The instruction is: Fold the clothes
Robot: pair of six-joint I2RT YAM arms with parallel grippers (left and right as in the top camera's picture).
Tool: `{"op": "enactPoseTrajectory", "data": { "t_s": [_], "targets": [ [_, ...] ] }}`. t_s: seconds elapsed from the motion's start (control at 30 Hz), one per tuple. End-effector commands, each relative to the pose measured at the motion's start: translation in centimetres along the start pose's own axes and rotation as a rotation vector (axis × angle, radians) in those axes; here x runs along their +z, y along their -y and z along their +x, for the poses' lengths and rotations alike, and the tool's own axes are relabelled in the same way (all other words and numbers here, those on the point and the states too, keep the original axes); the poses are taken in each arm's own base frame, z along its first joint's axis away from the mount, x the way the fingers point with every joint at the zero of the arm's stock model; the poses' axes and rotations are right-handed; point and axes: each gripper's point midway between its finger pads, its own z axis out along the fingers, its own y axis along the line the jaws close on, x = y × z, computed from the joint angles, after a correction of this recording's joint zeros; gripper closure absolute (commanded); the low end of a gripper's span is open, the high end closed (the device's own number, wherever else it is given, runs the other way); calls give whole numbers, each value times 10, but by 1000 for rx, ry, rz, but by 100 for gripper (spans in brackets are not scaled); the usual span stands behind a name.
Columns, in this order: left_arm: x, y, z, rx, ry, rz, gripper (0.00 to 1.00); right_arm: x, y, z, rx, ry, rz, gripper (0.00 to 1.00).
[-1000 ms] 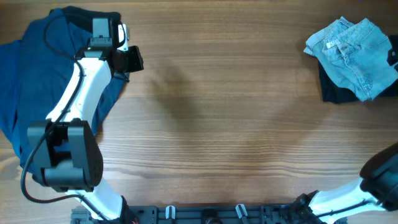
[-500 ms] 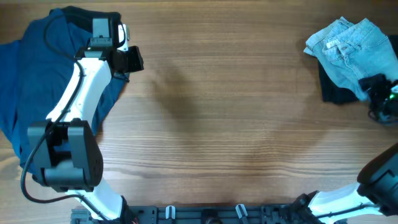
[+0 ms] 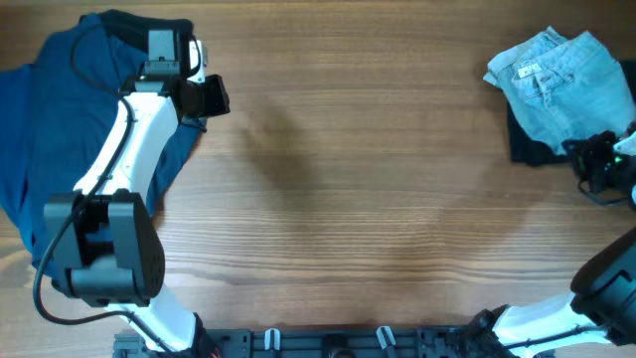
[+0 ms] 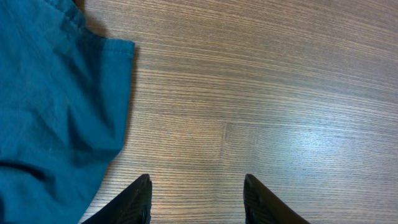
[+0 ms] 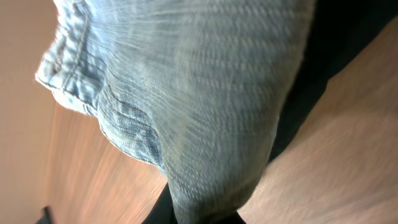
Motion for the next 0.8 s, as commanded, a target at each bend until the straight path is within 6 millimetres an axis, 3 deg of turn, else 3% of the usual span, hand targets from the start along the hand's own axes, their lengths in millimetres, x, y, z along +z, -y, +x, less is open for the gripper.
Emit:
{"op": "enactPoseTrajectory", "data": {
  "t_s": [0.0,0.13,0.2,0.27,0.33,0.43,0.57,0.67,0.77],
  "targets": [
    [-9,1,-1,-6,10,3,52,1,-12,24,36,-80,-10,96],
    [-9,1,-1,-6,10,3,52,3,32,30,-27,-47,321,96],
    [-9,1,-1,-6,10,3,52,3,39,28,-83,-27,413,91],
    [-9,1,-1,-6,10,3,52,11,24,33,-184,-61,353,67],
    [-9,1,-1,-6,10,3,52,17,-9,44,-292,-124,180,41],
    [-9,1,-1,-6,9,3,52,2,-62,44,-381,-142,-40,32],
    [-9,0,1,-7,3,1,52,-34,-102,19,-458,-20,-87,24],
    [-9,0,1,-7,3,1,52,-62,-108,-28,-422,175,-6,14],
    [-9,0,1,-7,3,1,52,-71,-88,-59,-331,279,57,10]
  ]
}}
